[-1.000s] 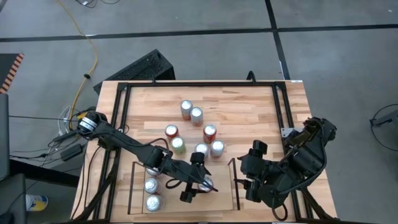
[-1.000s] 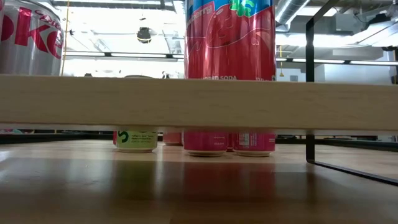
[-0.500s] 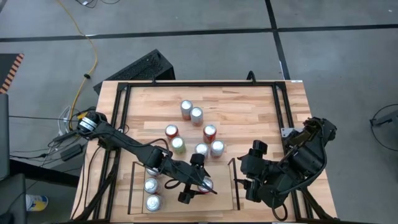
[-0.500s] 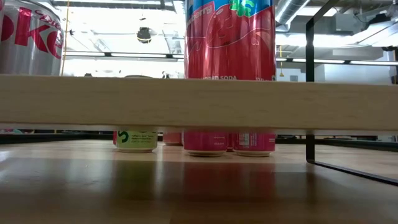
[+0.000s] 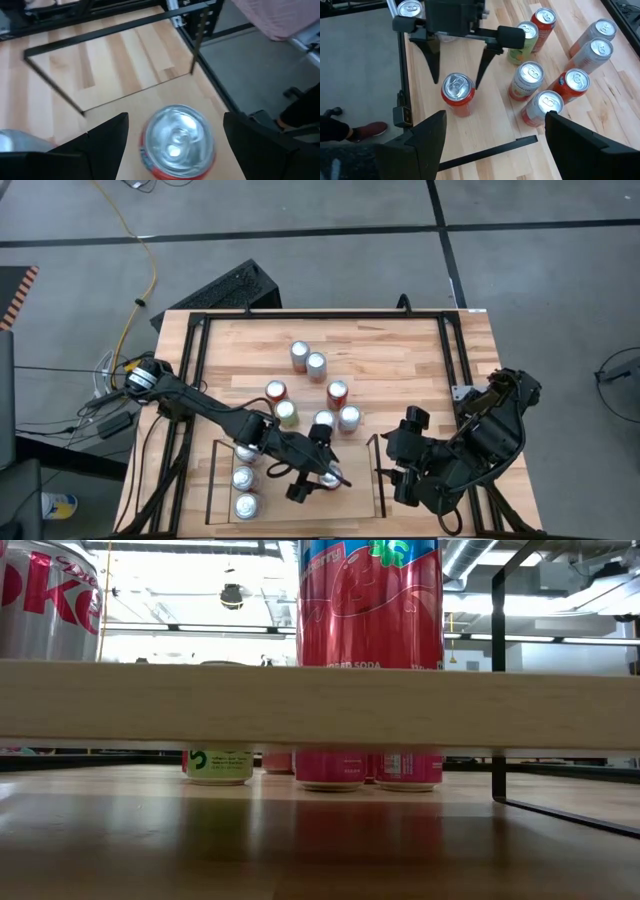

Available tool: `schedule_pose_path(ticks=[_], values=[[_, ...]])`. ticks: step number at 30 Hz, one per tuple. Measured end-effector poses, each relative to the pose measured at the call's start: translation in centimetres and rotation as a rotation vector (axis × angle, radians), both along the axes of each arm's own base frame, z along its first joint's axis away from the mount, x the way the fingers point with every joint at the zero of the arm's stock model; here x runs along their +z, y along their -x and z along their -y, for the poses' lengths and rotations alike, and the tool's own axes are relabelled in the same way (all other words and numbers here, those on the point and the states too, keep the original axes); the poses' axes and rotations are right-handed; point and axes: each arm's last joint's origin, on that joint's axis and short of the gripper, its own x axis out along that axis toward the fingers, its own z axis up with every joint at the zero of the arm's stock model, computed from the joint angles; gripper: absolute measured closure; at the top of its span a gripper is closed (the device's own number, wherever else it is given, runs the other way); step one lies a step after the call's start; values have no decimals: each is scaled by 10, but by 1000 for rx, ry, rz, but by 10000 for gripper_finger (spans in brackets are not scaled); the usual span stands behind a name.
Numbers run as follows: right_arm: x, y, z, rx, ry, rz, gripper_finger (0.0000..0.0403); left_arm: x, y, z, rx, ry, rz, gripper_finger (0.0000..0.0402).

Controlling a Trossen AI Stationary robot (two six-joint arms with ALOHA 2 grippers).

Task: Place canned beverage on shelf
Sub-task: Put the red soda can on the shelf

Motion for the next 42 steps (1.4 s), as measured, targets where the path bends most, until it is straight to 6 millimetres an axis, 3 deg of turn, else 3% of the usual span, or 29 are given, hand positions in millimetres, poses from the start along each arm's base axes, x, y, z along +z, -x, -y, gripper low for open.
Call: schedule_pose_path(ticks=[24,42], values=[[0,-2,1,-8,-11,7,93,-16,-11,-1,-40,39,-33,93],[0,-2,1,0,-4,6,93,-21,-9,0,-49,39,-83,93]])
